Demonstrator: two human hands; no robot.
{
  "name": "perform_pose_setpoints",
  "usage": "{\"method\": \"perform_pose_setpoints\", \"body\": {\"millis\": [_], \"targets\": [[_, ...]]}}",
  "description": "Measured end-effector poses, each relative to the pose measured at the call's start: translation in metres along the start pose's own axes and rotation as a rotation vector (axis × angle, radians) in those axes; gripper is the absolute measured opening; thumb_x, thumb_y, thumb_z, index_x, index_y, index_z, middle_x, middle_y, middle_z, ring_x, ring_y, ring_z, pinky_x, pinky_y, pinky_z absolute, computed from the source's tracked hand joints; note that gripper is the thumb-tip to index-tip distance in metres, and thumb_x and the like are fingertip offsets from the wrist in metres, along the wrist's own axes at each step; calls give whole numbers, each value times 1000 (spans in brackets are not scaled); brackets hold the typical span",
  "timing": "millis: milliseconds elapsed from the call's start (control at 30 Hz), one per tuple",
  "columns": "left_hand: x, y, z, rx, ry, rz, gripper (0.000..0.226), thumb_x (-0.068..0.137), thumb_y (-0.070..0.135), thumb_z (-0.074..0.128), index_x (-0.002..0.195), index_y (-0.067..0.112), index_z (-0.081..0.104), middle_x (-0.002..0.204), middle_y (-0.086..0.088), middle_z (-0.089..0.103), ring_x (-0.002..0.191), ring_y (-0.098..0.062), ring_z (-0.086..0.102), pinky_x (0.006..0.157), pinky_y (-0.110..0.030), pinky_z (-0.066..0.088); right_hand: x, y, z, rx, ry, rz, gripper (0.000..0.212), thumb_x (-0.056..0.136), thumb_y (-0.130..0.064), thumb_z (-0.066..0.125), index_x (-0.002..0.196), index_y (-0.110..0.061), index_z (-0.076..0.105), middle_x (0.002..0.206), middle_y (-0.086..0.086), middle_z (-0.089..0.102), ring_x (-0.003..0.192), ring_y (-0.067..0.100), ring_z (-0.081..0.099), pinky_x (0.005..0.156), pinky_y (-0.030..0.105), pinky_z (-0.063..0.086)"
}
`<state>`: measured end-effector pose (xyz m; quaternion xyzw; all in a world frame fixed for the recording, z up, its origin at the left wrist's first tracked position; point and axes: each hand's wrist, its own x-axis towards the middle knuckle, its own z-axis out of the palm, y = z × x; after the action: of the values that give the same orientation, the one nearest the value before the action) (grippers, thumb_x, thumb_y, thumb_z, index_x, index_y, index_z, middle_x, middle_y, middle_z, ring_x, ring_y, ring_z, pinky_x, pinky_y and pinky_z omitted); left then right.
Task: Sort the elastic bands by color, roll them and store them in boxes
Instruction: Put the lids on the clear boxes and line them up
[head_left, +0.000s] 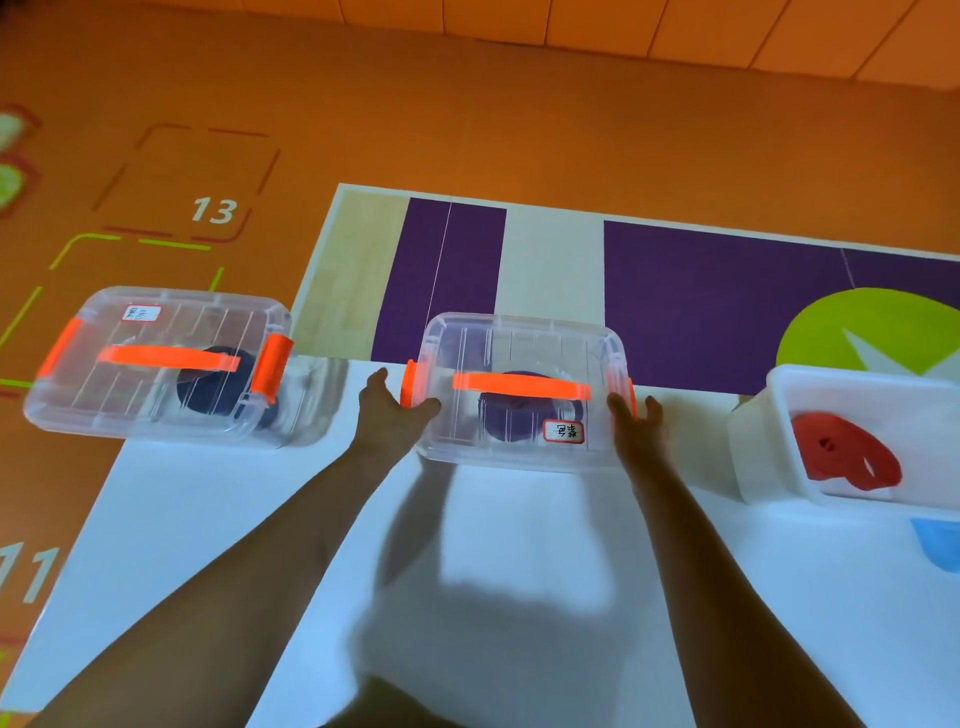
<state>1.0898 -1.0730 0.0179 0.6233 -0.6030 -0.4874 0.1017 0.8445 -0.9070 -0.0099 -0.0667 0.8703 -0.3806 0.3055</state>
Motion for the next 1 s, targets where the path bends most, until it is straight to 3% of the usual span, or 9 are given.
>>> {"method": "perform_pose_setpoints", "body": {"millis": [67,167,233,300,400,500,667,833,1000], "targets": [[3,2,-1,-120,-104,-74,92,89,19,74,161,10,16,155,-10,44,138,-30,48,111,-39,40,3,5,0,39,-9,-30,60,85,-61,59,123,-15,62,111,11,71,103,35,67,92,52,54],[2,5,-1,-43,-34,77,84,83,8,79,154,6,34,134,-9,54,114,-26,59,95,-33,48,-3,6,-3,-67,129,-184,31,91,-41,68,100,-12,69,86,5,68,80,30,64,70,35,47],[-2,6,0,115,36,208,58,78,6,79,132,6,57,113,-8,55,103,-27,60,82,-30,47,-9,4,-3,-144,233,-257,28,92,-34,69,108,-11,73,92,8,73,84,33,65,72,35,48],[-4,4,0,216,34,320,40,78,7,77,116,8,63,104,-6,55,103,-30,59,80,-30,47,-14,1,1,-196,288,-297,24,93,-30,68,107,-11,74,94,11,74,86,35,66,71,36,48],[-7,2,-1,227,-10,376,45,83,4,74,126,9,59,115,-2,43,100,-23,55,89,-26,46,-15,0,4,-234,308,-317,19,95,-25,65,103,-10,73,91,15,73,84,38,65,67,35,44],[-5,1,-3,280,-5,393,44,86,7,71,128,9,57,120,-6,43,96,-23,54,88,-25,45,-14,-3,3,-275,278,-322,26,97,-25,62,116,-10,71,101,17,74,94,40,67,77,42,53],[-10,-6,-7,438,8,532,59,91,10,66,147,11,46,130,-17,48,105,-37,58,94,-46,51,-36,0,4,-342,228,-405,47,96,-15,63,142,-6,55,126,22,64,114,42,59,97,50,48],[-41,-15,11,616,68,781,51,83,14,74,132,9,61,140,-19,53,122,-43,56,97,-54,47,-84,21,-3,-334,305,-470,55,88,-8,67,141,-12,57,130,13,63,113,38,59,95,47,49],[-85,-12,41,638,2,953,34,81,16,65,115,10,67,123,-14,61,110,-41,59,94,-49,48,-116,49,-25,-329,342,-497,52,86,-7,68,137,-10,59,132,11,62,112,38,61,94,47,51]]}}
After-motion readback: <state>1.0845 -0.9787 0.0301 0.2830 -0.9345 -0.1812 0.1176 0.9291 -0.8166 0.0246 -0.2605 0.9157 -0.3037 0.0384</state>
